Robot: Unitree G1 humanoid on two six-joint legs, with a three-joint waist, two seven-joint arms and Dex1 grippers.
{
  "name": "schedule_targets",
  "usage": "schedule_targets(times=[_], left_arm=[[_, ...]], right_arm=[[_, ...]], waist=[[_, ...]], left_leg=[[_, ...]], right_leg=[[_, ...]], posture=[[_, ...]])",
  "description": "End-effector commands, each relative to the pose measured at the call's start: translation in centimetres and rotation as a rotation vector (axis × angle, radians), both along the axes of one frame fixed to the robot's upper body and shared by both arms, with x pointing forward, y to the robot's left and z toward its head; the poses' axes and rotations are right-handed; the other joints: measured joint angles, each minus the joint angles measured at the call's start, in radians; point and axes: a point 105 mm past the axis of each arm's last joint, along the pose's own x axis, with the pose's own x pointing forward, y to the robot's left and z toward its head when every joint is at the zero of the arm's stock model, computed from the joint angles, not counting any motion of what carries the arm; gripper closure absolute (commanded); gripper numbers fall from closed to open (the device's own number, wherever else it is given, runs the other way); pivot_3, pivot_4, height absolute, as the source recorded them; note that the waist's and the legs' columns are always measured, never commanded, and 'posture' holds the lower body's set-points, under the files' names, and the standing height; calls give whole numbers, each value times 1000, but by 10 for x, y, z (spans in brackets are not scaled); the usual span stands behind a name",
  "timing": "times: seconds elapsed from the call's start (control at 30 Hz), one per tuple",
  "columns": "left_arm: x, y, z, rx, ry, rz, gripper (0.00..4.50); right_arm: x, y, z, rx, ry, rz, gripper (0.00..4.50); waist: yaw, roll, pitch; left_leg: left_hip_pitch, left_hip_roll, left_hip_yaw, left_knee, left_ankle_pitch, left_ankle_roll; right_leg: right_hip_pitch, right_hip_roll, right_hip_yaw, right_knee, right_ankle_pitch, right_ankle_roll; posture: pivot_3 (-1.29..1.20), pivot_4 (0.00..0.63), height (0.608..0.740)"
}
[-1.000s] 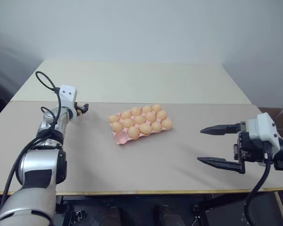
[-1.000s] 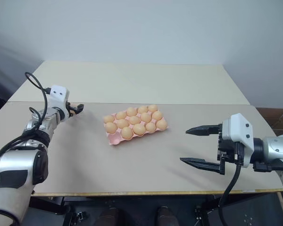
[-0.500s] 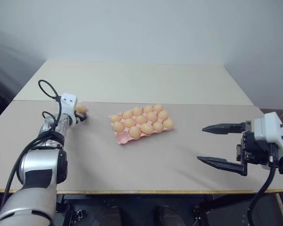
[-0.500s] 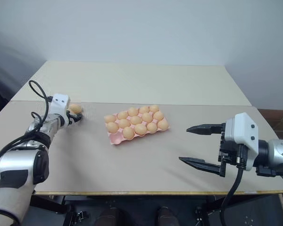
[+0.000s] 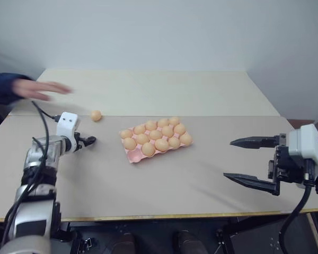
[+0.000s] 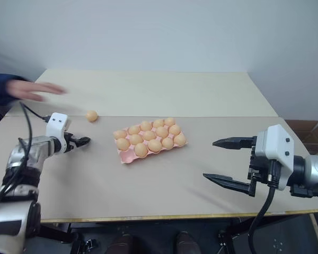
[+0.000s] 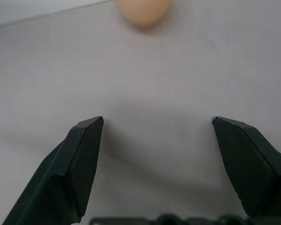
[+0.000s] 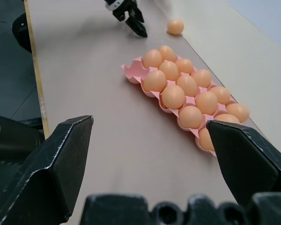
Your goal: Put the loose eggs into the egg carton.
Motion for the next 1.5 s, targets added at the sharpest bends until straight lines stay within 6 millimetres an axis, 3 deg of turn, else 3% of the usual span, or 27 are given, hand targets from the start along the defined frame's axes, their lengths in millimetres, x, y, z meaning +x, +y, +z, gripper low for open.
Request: schedule_targets(times=[0.03,0.27,0.6,0.8,1.07,1.5], left_arm=[[-12,-6,28,-2,-80,-15,457],[-22,-10,38,31,-135,-65,457],[-23,-29,74,1,-255,-231,457],[-36,-36,83,31,-282,-365,457],[-65,-55,90,-25,-333,-674,457],[-119,-9,104,18,-272,-850,457]], right_arm=[[-1,1,8,-8,-48,16,0],[4,2,10,-12,-49,38,0],[3,4,11,-10,-59,54,0],[1,5,12,-5,-63,53,0],[-2,7,12,-3,-63,55,0],[-6,1,10,2,-36,67,0]], waist=[[2,0,0],[16,0,0],[17,0,0],[15,0,0],[18,0,0],[18,1,0]], left_leg=[[0,0,0,0,0,0],[2,0,0,0,0,0],[1,-1,0,0,0,0],[1,-1,0,0,0,0],[1,0,1,0,0,0],[1,2,2,0,-1,-1]], right_leg=[[0,0,0,0,0,0],[1,0,0,0,-4,-6],[1,-1,0,-1,-3,-5],[1,-1,0,-1,-4,-6],[1,-1,0,-1,-4,-6],[-1,-1,0,-2,-4,-7]], posture=[[0,150,740],[0,150,740],[0,150,740],[0,150,740],[0,150,740],[0,150,740]])
